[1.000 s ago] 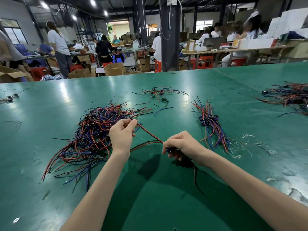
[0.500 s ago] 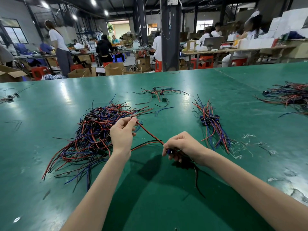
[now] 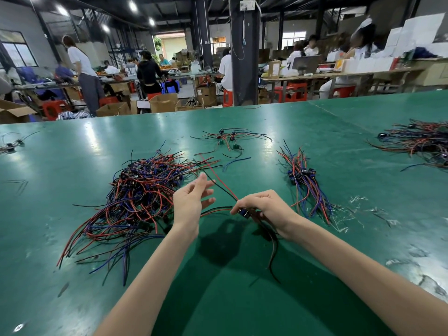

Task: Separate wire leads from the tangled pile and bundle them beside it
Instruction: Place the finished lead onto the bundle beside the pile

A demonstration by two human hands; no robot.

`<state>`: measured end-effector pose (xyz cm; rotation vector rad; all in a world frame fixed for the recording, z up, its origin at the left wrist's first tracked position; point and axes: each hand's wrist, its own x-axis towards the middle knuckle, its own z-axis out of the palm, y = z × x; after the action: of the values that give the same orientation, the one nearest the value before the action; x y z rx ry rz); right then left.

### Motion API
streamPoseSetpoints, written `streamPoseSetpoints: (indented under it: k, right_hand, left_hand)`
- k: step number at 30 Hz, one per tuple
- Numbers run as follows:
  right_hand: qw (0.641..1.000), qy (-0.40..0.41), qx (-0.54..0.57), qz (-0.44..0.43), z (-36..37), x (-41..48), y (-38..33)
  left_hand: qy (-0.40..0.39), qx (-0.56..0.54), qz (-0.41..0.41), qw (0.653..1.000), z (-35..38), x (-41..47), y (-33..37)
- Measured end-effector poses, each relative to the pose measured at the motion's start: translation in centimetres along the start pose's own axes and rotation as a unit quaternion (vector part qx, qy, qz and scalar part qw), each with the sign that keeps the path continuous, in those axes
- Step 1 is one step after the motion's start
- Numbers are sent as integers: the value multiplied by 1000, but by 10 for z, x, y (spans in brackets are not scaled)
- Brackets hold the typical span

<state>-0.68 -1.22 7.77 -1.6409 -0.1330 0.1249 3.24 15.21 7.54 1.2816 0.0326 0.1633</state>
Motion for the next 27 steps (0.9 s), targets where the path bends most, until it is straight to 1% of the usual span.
streamPoseSetpoints:
  k: [3,7,9,14,18,21,23,27]
  right_hand:
    - [998,28,55,-2,-3,2,-1]
    - [994,89,55,-5,-5,7,1]
    - [993,100,63,-8,-5,8,2]
    - [987,120,106,-12,-7,12,1]
    - [983,123,134,10,-8,13,1]
    - [981,122,153,16,-10,12,1]
    - [978,110,175,16,-11,12,1]
    - [982,96,162,11,-12,13,2]
  left_hand:
    - [-43,27,-17,999,9,-9,-5]
    - [-151,77,-55,984,19,-23,-12]
    - [-180,72,-71,978,23,-28,-14]
    - [-199,20,-118,973,25,-31,-14]
    - [-236,32,-123,963,30,-40,-19]
    - [-227,37,-121,966,31,-39,-18]
    - [-225,23,-137,964,33,-39,-18]
    - [-234,7,-178,956,34,-39,-16]
